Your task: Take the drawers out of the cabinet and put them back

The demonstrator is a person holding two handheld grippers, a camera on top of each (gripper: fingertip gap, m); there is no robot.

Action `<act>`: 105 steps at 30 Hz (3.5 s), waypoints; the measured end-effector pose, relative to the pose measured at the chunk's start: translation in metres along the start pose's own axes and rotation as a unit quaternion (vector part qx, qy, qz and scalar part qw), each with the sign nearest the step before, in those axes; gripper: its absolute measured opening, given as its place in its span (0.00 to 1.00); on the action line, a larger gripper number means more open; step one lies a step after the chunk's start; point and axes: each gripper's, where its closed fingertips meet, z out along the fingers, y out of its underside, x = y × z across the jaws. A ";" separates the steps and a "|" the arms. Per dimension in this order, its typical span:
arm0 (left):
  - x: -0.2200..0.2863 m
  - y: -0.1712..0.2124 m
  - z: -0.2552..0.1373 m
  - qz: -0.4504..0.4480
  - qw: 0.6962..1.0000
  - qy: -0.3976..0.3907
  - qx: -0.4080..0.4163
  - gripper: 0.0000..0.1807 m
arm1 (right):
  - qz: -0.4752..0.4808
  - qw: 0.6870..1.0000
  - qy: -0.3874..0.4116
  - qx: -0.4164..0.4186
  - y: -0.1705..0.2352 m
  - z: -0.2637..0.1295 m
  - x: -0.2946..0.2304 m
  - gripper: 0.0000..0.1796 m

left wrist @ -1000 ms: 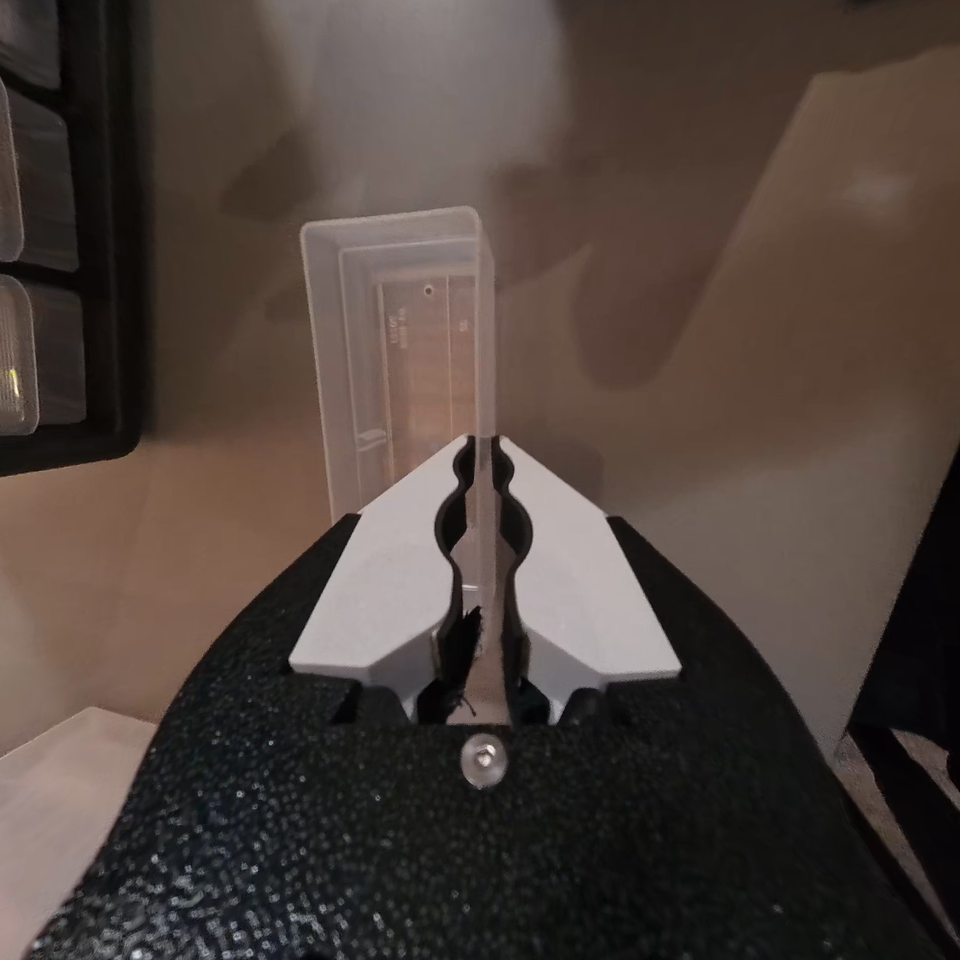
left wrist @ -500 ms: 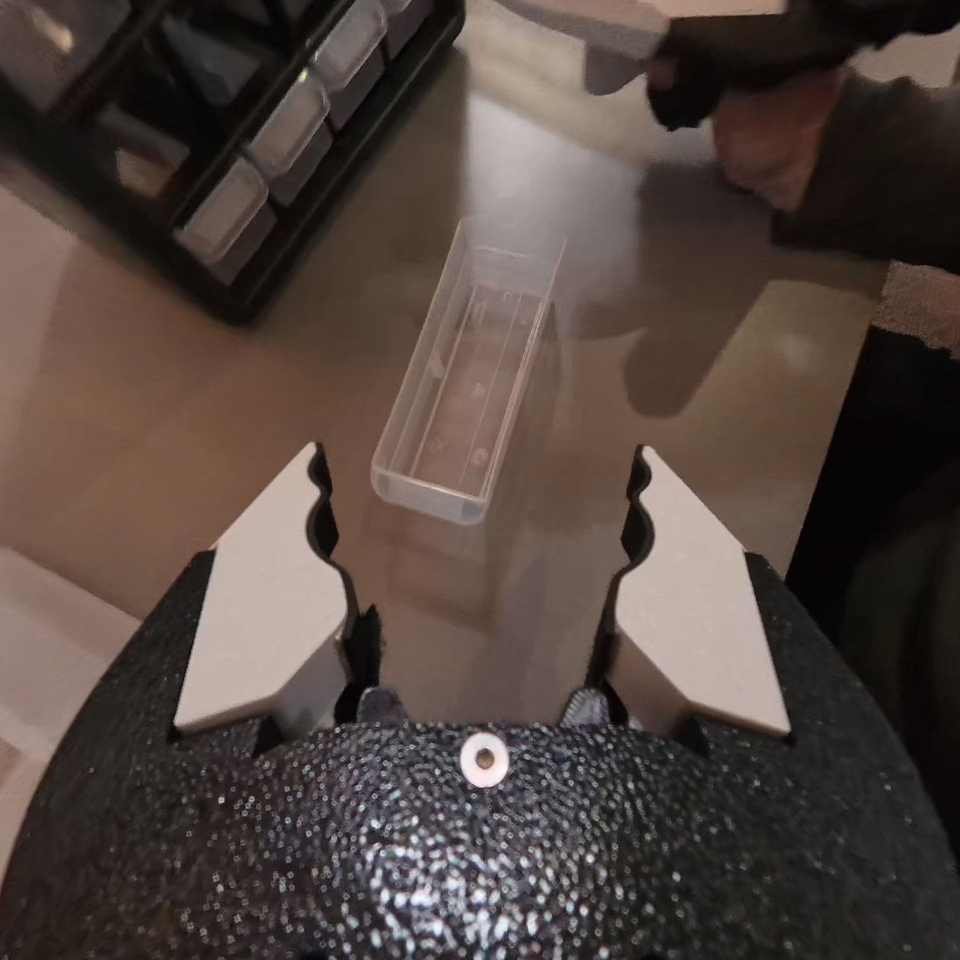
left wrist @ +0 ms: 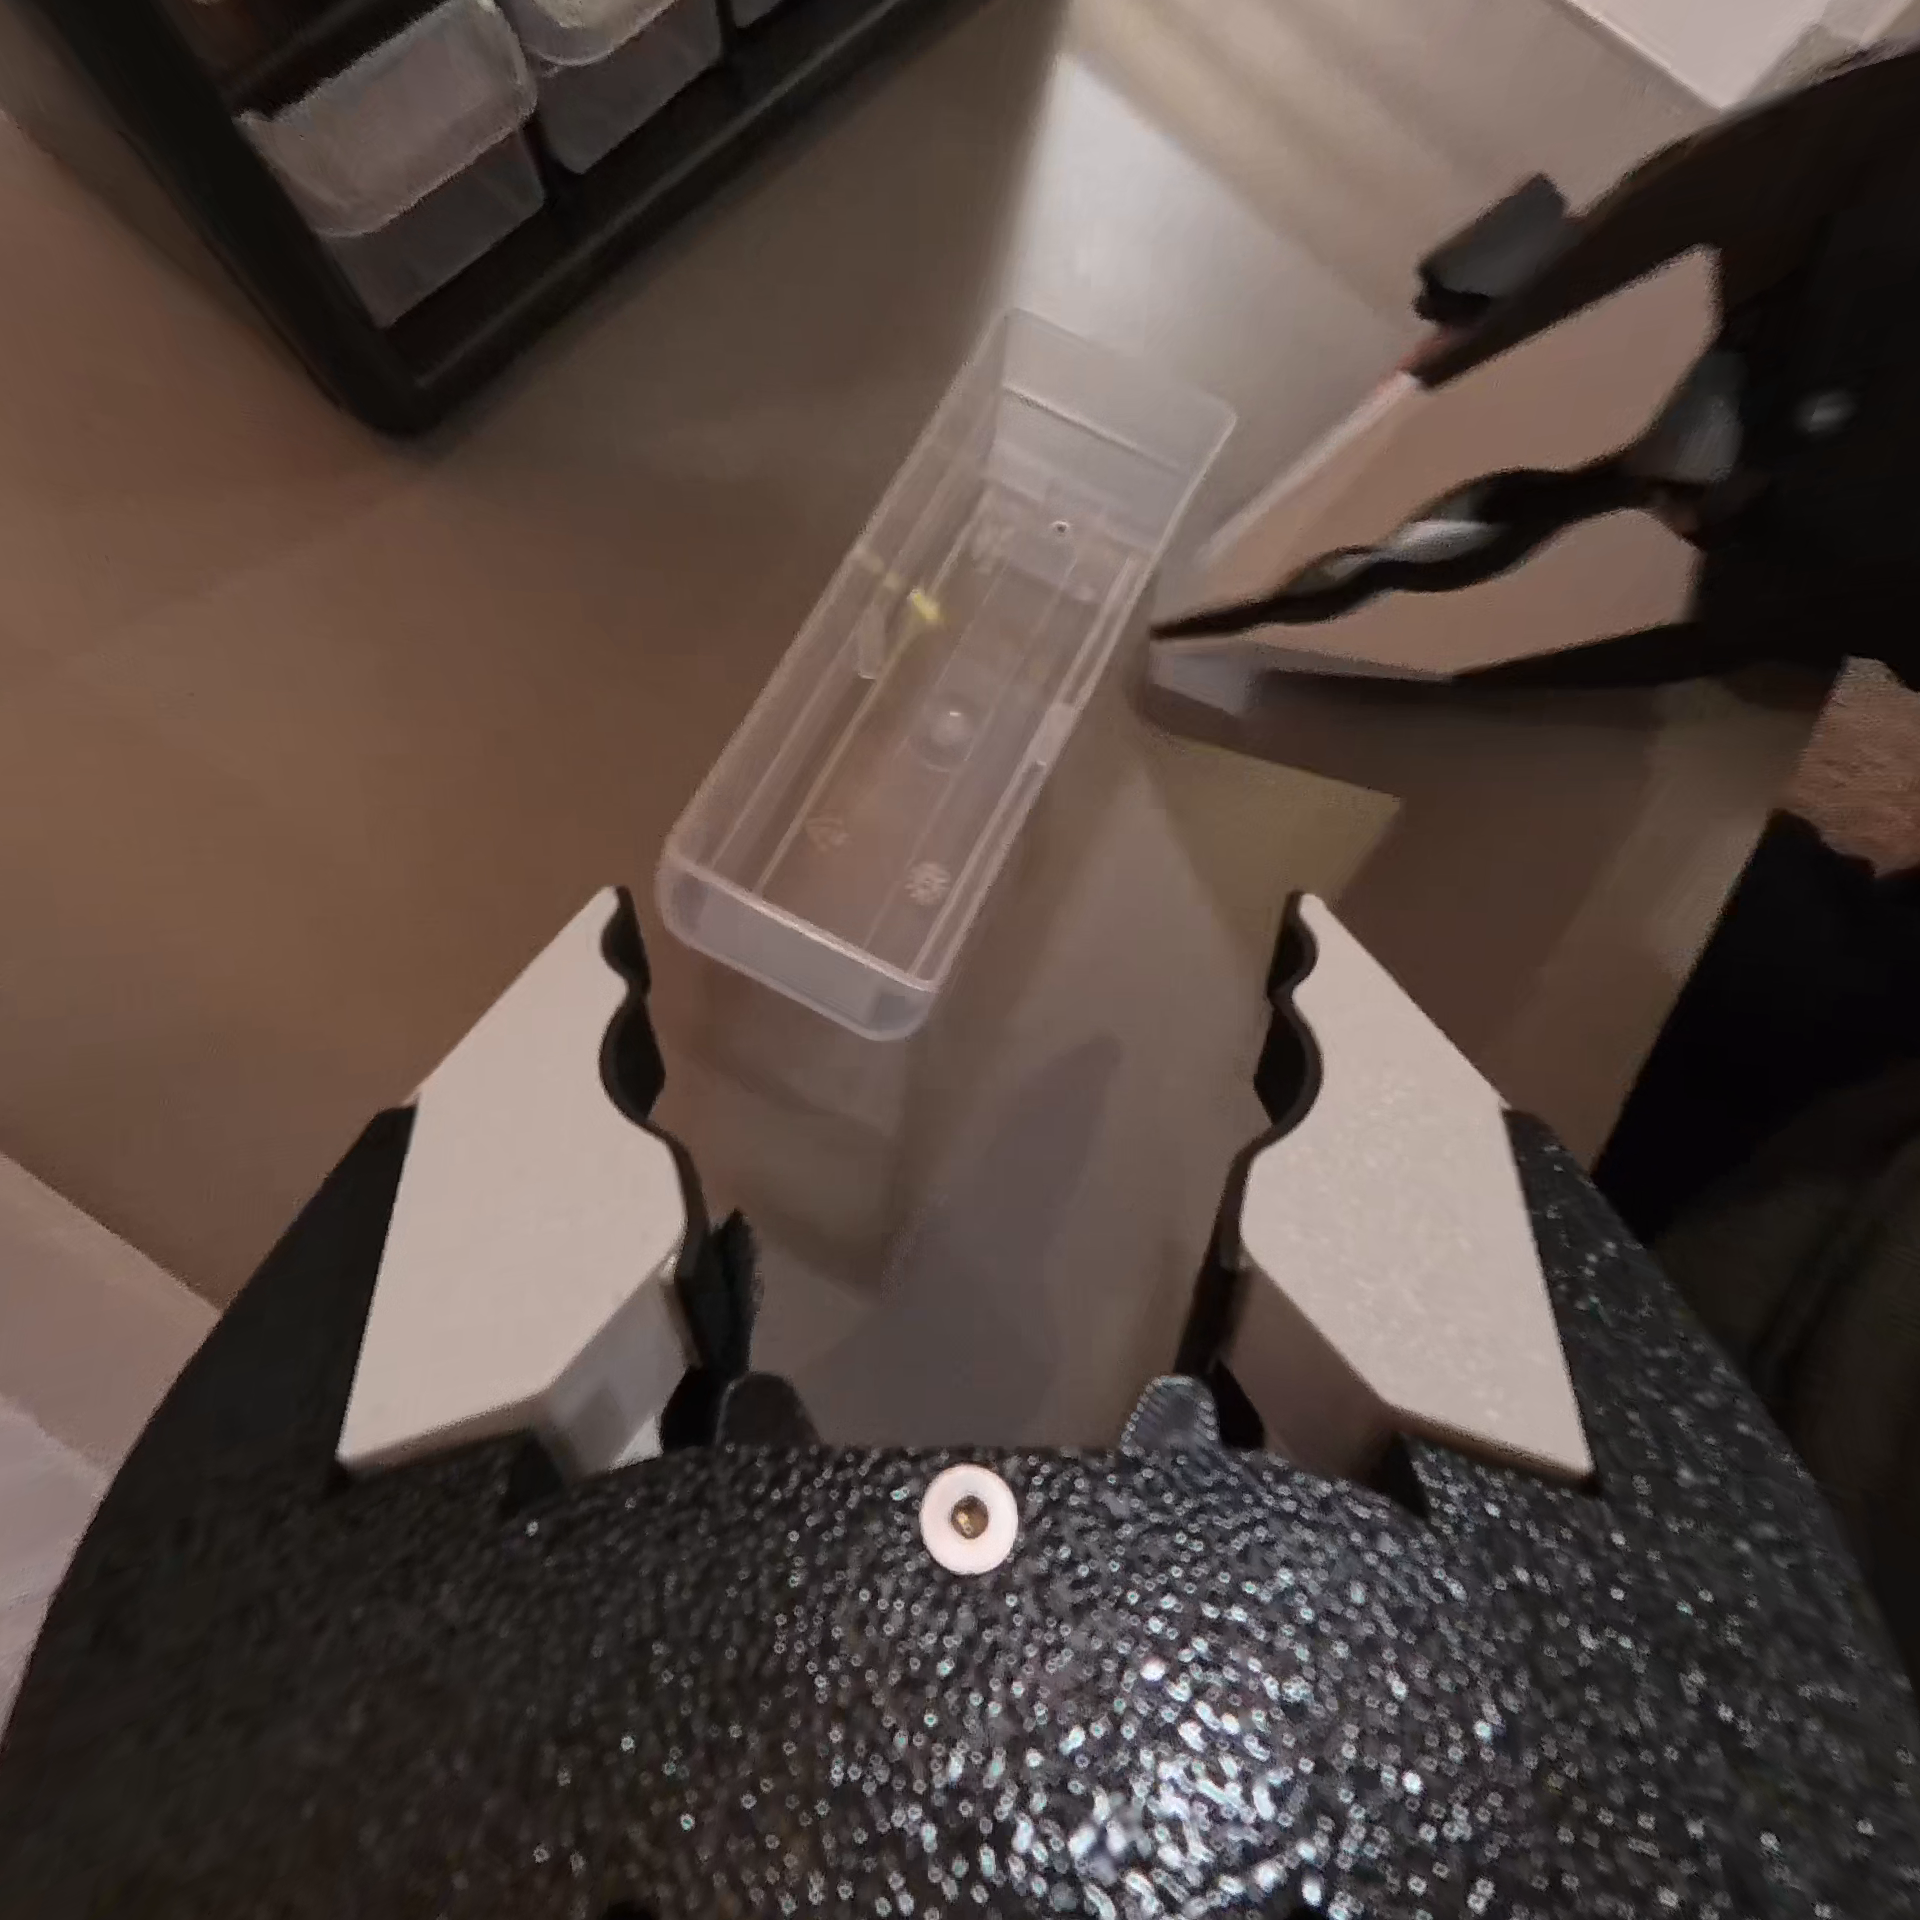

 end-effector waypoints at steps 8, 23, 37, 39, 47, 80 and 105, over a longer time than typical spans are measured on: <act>0.043 0.000 -0.007 0.015 0.998 0.055 -0.015 0.57 | 0.052 0.997 0.059 -0.015 0.009 0.008 0.032 0.00; 0.039 -0.052 -0.005 0.012 0.995 -0.005 0.103 0.60 | 0.170 0.970 0.128 0.117 -0.003 -0.027 0.070 0.21; -0.015 -0.057 -0.006 -0.106 0.976 -0.043 0.186 0.59 | 0.160 0.967 0.055 0.192 -0.032 -0.040 0.045 0.35; -0.014 -0.050 -0.005 -0.103 0.980 -0.044 0.162 0.60 | 0.170 0.962 0.057 0.204 -0.032 -0.043 0.048 0.35; 0.008 -0.017 -0.014 -0.103 0.991 -0.040 0.072 0.64 | 0.224 0.958 0.049 0.171 -0.012 -0.045 0.057 0.39; 0.002 -0.015 -0.028 -0.051 0.988 -0.082 0.119 0.53 | 0.409 0.909 -0.011 -0.073 0.055 -0.010 0.053 0.37; 0.019 -0.031 0.024 0.028 0.991 -0.009 0.128 0.54 | 0.451 0.886 0.051 0.096 0.018 -0.060 0.101 0.51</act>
